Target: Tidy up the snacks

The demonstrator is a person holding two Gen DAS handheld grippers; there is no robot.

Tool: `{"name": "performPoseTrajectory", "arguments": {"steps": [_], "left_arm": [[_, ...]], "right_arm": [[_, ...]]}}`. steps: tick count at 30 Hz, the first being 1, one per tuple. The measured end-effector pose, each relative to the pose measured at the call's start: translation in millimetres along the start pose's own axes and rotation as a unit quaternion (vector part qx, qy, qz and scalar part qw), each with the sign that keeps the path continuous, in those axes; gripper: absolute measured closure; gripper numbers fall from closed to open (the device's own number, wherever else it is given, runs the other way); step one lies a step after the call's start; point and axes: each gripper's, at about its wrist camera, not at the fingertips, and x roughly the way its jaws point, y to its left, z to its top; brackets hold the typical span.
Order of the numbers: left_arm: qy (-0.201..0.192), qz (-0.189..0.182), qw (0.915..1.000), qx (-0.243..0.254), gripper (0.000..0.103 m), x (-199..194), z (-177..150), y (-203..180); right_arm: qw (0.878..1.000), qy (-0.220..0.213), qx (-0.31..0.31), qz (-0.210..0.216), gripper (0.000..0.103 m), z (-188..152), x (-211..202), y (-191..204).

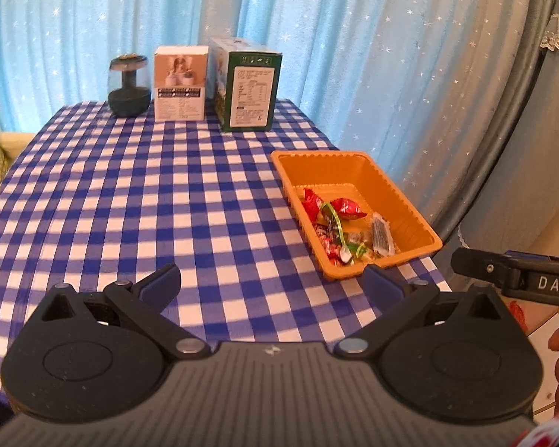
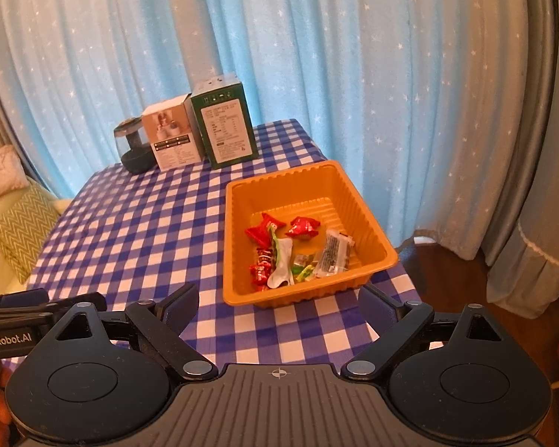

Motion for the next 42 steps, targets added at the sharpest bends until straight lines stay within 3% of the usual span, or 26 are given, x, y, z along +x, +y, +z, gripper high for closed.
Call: {"name": "performPoseTrajectory", "arguments": {"steps": [18,42], "left_arm": [[-0.006,0.025,0.9997,-0.004,0.0,-49.0,-33.2,-2.8],[-0.013,0.033,0.9993,0.011,0.0,-61.7,-46.8,-6.9]], "right_arm": [[1.0,-0.008,-0.008,0.003,0.011,-34.1,-40.3,11.8],[1.0,-0.014,-0.023,0.008,0.011,-49.4,-55.3,13.4]]}}
